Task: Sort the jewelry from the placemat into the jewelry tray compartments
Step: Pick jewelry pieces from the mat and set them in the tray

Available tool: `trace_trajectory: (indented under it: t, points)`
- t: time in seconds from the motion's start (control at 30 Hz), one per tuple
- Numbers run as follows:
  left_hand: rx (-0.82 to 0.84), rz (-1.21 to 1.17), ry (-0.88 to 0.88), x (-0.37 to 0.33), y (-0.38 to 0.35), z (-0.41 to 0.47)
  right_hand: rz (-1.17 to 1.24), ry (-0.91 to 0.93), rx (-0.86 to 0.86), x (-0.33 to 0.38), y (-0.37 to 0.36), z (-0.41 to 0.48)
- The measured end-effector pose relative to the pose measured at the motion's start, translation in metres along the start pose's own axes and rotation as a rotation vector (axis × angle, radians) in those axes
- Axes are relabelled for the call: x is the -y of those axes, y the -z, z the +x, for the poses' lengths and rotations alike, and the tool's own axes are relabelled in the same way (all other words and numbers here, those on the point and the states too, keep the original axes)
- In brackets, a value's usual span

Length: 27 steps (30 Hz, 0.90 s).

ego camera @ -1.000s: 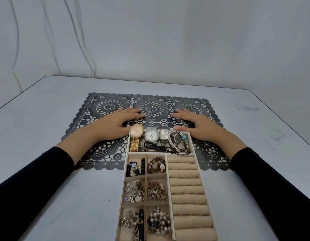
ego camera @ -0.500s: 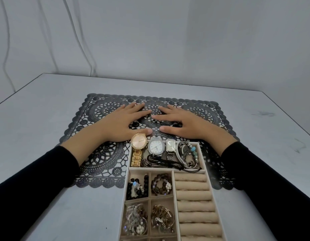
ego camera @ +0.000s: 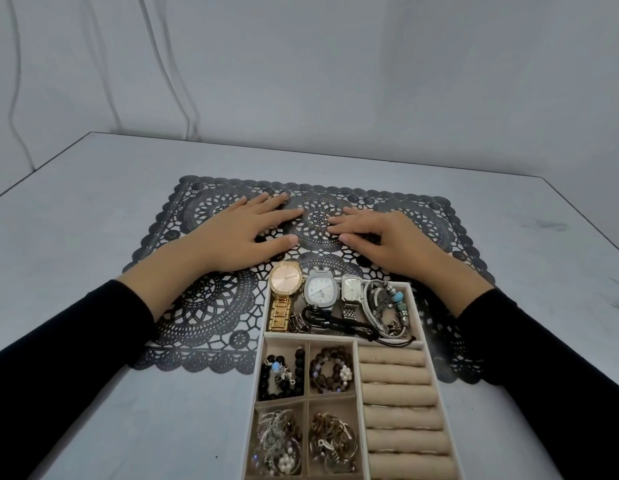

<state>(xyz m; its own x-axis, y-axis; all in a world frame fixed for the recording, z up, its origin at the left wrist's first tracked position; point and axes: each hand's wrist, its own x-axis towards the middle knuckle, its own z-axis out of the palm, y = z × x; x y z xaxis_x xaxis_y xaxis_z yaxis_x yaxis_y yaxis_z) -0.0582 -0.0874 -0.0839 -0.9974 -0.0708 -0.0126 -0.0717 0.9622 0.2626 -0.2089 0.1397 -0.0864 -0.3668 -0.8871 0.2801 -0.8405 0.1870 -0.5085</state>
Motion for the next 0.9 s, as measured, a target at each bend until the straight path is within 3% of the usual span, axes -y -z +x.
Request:
trace_trajectory:
  t: [0.2, 0.4, 0.63, 0.77, 0.9]
  points:
    - [0.000, -0.174, -0.129, -0.005, 0.002, 0.002, 0.044, -0.006, -0.026, -0.001, 0.000, 0.001]
    - [0.054, -0.179, -0.119, -0.016, 0.002, 0.008, 0.007, -0.060, -0.007, -0.009, 0.006, -0.003]
    - [0.109, -0.090, -0.226, -0.033, -0.001, 0.020, -0.040, -0.118, 0.051, -0.013, 0.010, -0.011]
    - [0.108, -0.072, -0.239, -0.033, -0.003, 0.023, -0.038, -0.117, 0.049, -0.011, 0.010, -0.012]
    - [0.025, -0.213, -0.221, -0.034, -0.002, 0.020, 0.007, -0.126, 0.029, -0.012, 0.010, -0.012]
